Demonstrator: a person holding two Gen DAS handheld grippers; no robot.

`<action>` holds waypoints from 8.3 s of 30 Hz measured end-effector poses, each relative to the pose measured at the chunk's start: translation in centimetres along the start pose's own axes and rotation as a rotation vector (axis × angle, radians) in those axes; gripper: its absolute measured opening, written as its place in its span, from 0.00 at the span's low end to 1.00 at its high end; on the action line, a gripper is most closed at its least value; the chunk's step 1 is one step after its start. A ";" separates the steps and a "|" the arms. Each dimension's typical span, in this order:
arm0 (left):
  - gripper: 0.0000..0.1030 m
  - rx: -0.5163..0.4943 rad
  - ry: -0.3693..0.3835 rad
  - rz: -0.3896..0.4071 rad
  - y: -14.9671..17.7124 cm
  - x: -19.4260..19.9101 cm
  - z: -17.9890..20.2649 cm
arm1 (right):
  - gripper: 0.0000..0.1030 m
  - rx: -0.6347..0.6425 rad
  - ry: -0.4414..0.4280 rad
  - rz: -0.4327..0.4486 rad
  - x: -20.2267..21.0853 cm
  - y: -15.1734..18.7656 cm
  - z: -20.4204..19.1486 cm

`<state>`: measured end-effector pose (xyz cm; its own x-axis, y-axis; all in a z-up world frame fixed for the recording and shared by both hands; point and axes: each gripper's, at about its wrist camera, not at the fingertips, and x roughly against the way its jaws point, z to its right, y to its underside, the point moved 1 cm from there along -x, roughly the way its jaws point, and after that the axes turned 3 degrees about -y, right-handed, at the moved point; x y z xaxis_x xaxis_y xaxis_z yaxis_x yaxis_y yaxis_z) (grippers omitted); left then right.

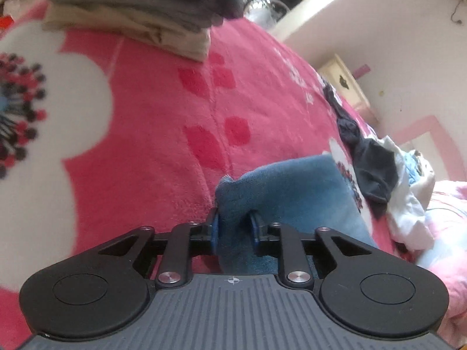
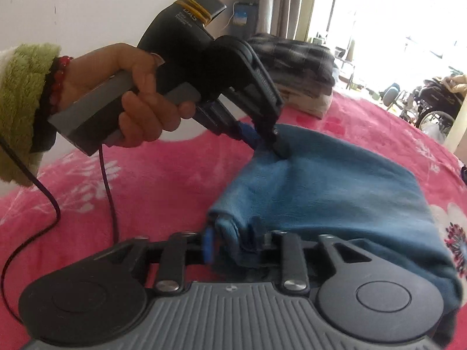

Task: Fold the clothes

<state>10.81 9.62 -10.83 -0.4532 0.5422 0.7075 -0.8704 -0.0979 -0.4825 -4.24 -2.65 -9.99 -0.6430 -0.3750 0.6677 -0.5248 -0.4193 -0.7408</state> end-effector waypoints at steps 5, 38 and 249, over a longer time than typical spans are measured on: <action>0.28 -0.158 0.005 0.190 1.2 5.3 3.9 | 0.56 0.012 0.000 0.043 1.2 0.1 -0.4; 0.28 -0.675 -0.053 0.034 10.7 3.5 10.6 | 0.11 -0.144 0.134 0.004 9.9 1.8 13.8; 0.06 -0.746 -0.253 0.245 14.9 -5.1 18.9 | 0.02 -0.087 0.088 -0.047 8.9 6.2 16.1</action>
<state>-3.50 -10.39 -11.82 -0.7206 0.3647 0.5897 -0.4251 0.4395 -0.7913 -4.18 -21.91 -7.46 -0.6612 -0.2810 0.6956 -0.5994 -0.3597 -0.7151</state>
